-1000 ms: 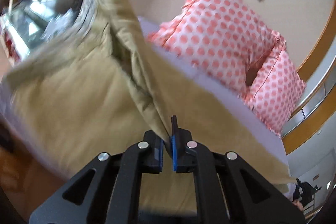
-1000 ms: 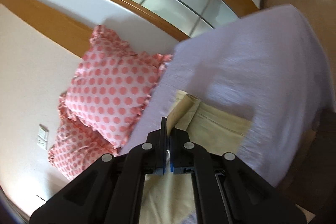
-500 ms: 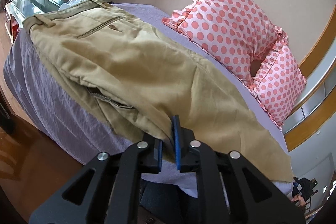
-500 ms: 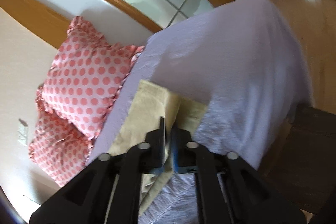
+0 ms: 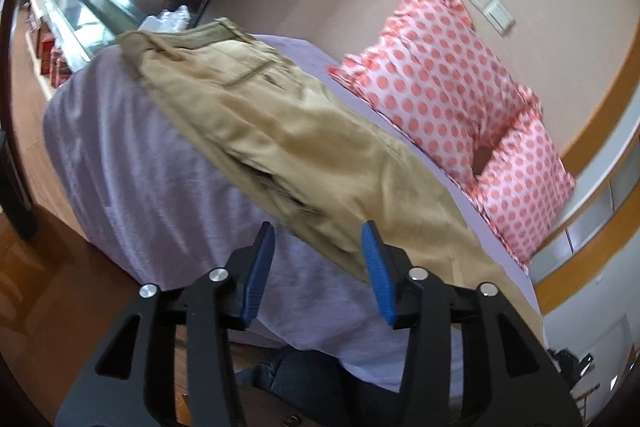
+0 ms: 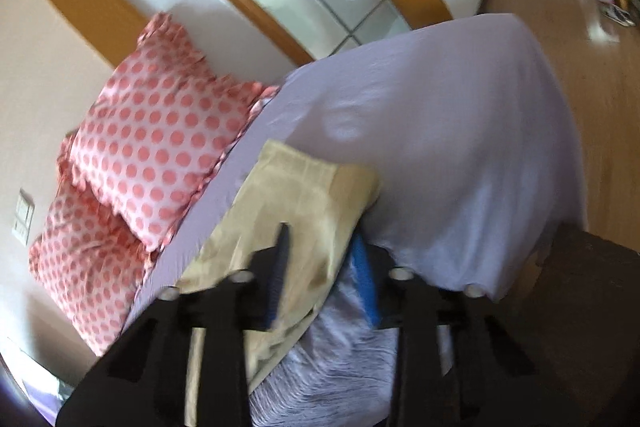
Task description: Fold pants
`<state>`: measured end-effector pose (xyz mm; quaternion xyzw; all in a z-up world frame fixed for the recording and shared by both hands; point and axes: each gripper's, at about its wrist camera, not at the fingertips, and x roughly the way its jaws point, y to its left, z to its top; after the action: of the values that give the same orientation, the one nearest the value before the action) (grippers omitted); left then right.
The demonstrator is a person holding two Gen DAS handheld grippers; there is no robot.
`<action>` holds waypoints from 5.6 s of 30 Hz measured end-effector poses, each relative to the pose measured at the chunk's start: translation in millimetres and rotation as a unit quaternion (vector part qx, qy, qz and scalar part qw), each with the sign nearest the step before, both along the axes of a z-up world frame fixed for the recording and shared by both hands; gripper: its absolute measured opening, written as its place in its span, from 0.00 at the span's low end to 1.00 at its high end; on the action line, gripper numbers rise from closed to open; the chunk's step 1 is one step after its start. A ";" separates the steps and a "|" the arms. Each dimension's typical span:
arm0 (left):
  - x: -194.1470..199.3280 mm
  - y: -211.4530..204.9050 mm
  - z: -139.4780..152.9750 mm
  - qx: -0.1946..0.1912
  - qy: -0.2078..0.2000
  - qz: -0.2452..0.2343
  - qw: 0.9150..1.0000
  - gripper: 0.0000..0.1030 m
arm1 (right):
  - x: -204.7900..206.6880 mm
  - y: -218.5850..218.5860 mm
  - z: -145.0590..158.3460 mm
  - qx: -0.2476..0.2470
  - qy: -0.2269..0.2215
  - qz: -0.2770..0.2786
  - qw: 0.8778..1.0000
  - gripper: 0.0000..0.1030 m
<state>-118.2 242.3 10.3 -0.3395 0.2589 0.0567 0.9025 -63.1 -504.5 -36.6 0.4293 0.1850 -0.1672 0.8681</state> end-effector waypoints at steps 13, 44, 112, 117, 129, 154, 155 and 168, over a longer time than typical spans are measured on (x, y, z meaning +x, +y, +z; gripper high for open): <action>-6.9 1.2 6.2 -0.006 -0.038 0.025 0.999 0.91 | 86.6 240.5 111.1 -0.145 -0.156 0.377 0.901 0.03; 46.0 40.9 17.3 -0.011 -0.008 0.078 0.997 0.87 | 79.5 363.2 43.2 -0.168 -0.053 0.561 0.809 0.81; 58.9 66.1 21.2 -0.085 0.068 0.082 0.991 0.70 | 77.0 351.6 34.0 -0.145 -0.077 0.566 0.808 0.85; 54.5 90.8 11.1 -0.120 0.038 0.108 0.986 0.58 | 76.5 350.2 33.7 -0.144 -0.079 0.568 0.806 0.85; 97.6 32.8 93.7 0.092 0.028 0.080 0.992 0.08 | 71.0 326.1 44.8 -0.133 -0.111 0.540 0.824 0.88; 114.2 -353.5 59.2 0.230 -0.042 -0.505 0.831 0.41 | 110.4 151.1 35.8 0.017 -0.048 0.399 0.916 0.90; 115.2 -337.9 70.1 0.210 -0.054 -0.494 0.842 0.55 | 113.1 155.8 34.5 0.009 -0.031 0.406 0.913 0.82; 230.8 -163.4 39.3 0.127 0.119 -0.336 0.926 0.62 | 156.7 184.7 21.4 -0.017 0.018 0.491 0.871 0.45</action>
<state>112.6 78.9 49.6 -0.1057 0.4542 -0.1774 0.8667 93.5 -319.8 -15.2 0.2654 0.3844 0.2700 0.8419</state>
